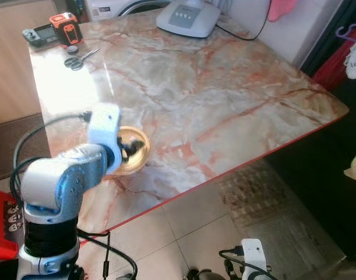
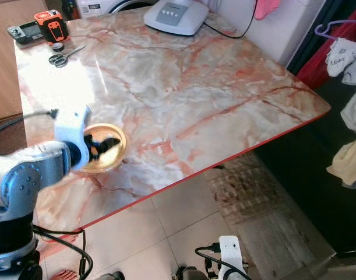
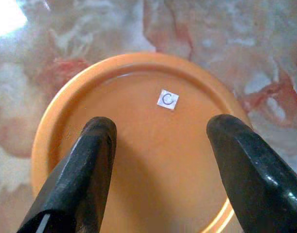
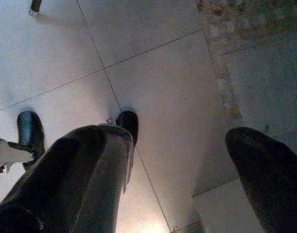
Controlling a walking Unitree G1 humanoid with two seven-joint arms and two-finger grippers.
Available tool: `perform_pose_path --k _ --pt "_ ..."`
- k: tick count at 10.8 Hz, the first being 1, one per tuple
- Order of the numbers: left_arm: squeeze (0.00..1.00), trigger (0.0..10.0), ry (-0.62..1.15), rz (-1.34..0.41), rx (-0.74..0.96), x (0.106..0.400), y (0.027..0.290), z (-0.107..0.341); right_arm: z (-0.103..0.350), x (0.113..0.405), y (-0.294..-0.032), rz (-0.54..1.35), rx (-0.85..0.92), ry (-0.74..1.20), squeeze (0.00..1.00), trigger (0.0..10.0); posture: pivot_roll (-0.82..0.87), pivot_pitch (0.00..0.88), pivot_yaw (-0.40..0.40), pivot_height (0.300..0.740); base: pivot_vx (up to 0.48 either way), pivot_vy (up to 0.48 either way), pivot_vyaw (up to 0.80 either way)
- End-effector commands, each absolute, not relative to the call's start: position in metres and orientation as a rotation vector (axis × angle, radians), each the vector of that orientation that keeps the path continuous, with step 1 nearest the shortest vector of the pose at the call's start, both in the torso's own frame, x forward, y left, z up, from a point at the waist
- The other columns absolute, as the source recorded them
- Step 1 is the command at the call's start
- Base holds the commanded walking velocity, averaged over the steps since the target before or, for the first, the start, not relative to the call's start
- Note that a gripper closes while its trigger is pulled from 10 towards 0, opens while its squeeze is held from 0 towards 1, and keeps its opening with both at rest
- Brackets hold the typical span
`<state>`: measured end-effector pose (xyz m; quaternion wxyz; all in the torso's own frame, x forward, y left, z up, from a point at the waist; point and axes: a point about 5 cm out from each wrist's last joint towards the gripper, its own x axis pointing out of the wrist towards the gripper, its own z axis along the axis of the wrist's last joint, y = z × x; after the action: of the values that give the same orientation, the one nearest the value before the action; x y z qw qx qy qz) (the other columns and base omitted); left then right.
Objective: Restocking fridge
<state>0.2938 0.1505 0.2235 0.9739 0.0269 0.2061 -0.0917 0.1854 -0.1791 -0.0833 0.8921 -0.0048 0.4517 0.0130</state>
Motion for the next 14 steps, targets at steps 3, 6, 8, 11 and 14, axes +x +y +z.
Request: perform_pose_path --k 3,6,8,11,14 --pt "0.00 10.0 0.471 -0.182 0.128 0.290 0.154 0.218 -0.088 0.176 -0.181 0.029 -0.012 0.982 0.00 10.0 -0.06 0.199 -0.059 0.740 0.000 0.000 0.00" --pt "0.00 10.0 0.518 -0.350 0.198 0.285 0.152 0.206 -0.088 0.176 -0.180 0.033 -0.009 0.986 0.00 10.0 -0.06 0.199 -0.059 0.740 0.000 0.000 0.00" --pt "0.00 10.0 0.503 -0.409 0.219 0.287 0.162 0.200 -0.088 0.175 -0.180 0.033 -0.009 0.988 0.00 10.0 -0.07 0.200 -0.061 0.740 0.000 0.000 0.00" --pt "0.00 10.0 0.462 -0.477 0.259 0.289 0.174 0.196 -0.089 0.175 -0.181 0.033 -0.013 0.992 0.00 10.0 -0.07 0.200 -0.065 0.740 0.000 0.000 0.00" --pt "0.00 10.0 0.393 -0.640 0.399 0.284 0.190 0.198 -0.088 0.175 -0.181 0.034 -0.017 0.994 0.00 10.0 -0.07 0.198 -0.064 0.740 0.000 0.000 0.00"
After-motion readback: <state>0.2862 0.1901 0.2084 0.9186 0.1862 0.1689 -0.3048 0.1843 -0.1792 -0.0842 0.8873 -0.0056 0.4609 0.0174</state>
